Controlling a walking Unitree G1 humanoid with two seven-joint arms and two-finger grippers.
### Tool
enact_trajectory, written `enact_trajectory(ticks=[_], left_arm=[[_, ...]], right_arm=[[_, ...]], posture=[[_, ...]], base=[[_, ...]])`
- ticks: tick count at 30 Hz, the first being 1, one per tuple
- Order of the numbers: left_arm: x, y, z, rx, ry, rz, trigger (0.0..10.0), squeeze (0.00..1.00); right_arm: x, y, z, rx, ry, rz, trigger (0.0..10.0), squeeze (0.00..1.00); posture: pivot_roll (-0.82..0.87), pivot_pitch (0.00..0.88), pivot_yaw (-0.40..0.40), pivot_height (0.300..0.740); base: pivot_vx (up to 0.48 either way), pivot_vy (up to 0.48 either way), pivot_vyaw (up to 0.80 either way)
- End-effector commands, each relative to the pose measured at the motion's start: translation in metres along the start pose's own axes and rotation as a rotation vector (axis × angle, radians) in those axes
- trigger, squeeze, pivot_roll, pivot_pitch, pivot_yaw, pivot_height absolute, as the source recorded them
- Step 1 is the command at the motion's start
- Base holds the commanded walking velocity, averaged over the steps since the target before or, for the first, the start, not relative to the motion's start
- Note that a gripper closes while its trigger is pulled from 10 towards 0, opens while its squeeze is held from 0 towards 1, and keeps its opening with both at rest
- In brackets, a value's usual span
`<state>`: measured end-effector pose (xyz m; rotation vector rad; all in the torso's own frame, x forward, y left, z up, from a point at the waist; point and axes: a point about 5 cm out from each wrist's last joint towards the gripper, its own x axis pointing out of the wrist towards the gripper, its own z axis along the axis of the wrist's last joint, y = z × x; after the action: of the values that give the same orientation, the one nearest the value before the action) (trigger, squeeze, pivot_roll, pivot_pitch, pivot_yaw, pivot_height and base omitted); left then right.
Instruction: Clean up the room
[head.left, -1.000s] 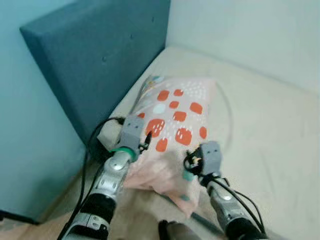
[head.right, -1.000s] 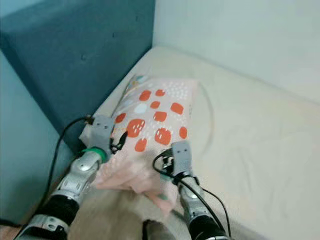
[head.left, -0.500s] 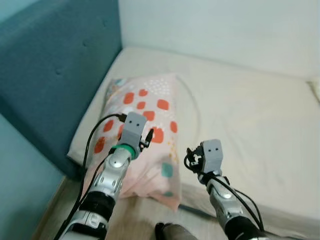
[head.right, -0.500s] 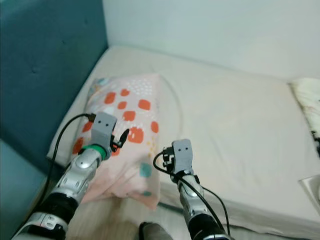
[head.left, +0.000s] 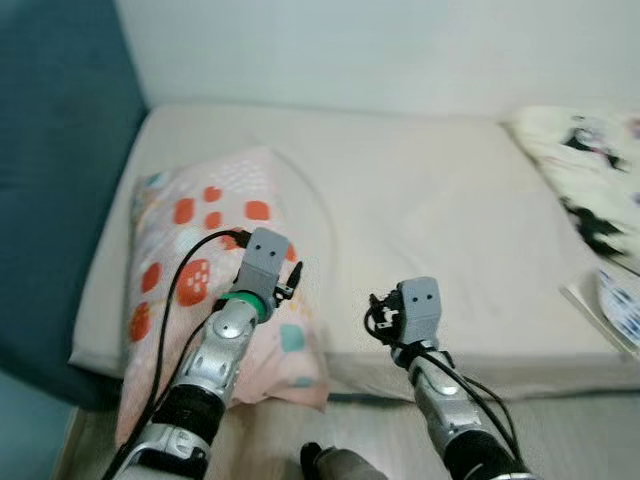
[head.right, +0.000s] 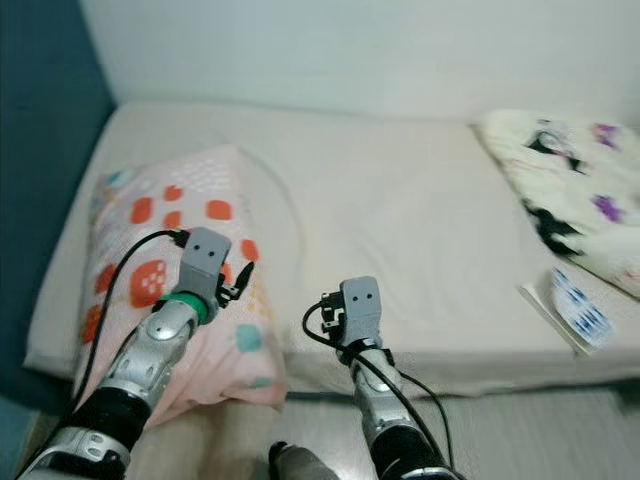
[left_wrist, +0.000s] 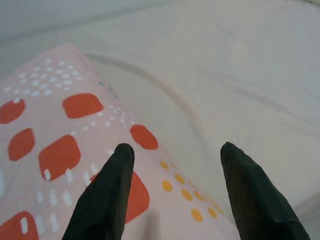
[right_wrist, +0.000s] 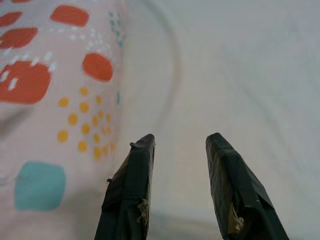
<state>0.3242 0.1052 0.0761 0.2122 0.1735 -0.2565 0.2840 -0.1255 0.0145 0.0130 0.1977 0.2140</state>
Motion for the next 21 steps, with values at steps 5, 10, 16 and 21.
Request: enact_trajectory(ticks=[5,10,16,21], left_arm=[[-0.002,-0.002,-0.005,-0.005,0.011,-0.006,10.0,0.0],[-0.0022,-0.0022,-0.0054,-0.006,0.013,-0.003,10.0,0.0],[-0.0027,-0.0026,-0.0063,-0.012,0.016,0.001,10.0,0.0],[-0.0028,-0.0021,-0.0069,-0.015,0.02,0.006,10.0,0.0]], right_arm=[[-0.0026,-0.0026,-0.0042,-0.014,0.016,-0.005,10.0,0.0],[-0.0028,-0.003,-0.0041,-0.016,0.015,-0.004,10.0,0.0],[-0.0035,-0.0032,-0.0046,-0.018,0.015,-0.002,10.0,0.0],[-0.0038,-0.0027,-0.0048,-0.019,0.014,-0.001,10.0,0.0]], posture=[[-0.03,0.003,0.02,0.74],[-0.04,0.007,0.018,0.74],[-0.03,0.01,0.015,0.74],[-0.04,0.012,0.014,0.74]], base=[[0.0,0.0,0.0],[0.0,0.0,0.0],[0.0,0.0,0.0],[0.0,0.208,0.0]])
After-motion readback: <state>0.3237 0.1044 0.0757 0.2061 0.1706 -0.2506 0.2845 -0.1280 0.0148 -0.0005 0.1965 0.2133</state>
